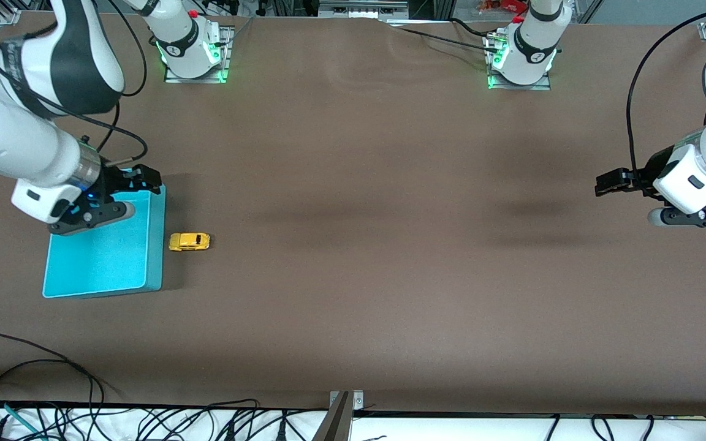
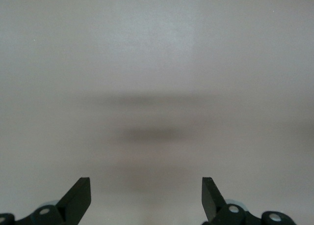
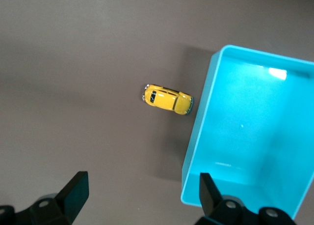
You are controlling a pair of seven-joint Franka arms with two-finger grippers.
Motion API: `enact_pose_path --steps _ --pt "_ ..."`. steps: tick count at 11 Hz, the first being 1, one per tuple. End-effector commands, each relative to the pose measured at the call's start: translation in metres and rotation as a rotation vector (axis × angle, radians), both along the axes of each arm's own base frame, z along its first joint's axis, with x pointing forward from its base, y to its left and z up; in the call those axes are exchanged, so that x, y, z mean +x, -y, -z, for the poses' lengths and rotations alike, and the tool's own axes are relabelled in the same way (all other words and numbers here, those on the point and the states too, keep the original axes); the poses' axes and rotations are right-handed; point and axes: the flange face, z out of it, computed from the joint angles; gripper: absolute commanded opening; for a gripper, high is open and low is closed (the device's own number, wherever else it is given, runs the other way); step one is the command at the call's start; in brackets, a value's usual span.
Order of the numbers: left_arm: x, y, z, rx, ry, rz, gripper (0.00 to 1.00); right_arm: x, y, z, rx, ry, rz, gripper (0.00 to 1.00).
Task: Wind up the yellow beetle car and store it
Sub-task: 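Move the right gripper down over the yellow car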
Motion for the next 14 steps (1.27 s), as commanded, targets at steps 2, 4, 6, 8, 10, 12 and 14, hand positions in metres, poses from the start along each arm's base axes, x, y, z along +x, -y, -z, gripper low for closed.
enact_pose_path --steps 2,4,6,8,10,12,14 --pt "-0.003 -0.002 -0.007 -0.009 0.017 0.027 1.00 0.019 -0.007 0.050 0.055 -0.032 -0.360 1.00" --pt "0.000 -0.005 -0.006 0.004 0.038 0.029 1.00 0.014 -0.007 0.071 0.077 -0.060 -0.483 1.00" --pt "0.002 -0.005 -0.011 0.002 0.050 0.027 1.00 0.011 -0.010 0.101 0.103 -0.055 -0.630 1.00" --pt "0.003 -0.004 -0.015 0.003 0.060 0.029 1.00 0.011 -0.010 0.139 0.128 -0.027 -0.793 1.00" --pt "0.004 -0.002 -0.016 0.004 0.063 0.032 1.00 0.012 -0.006 0.167 0.146 -0.015 -0.935 1.00" --pt "0.006 -0.002 -0.027 0.006 0.086 0.031 1.00 0.014 -0.005 0.194 0.175 -0.025 -1.077 1.00" --pt "0.006 -0.002 -0.026 0.006 0.084 0.031 1.00 0.015 -0.004 0.216 0.184 -0.015 -1.144 1.00"
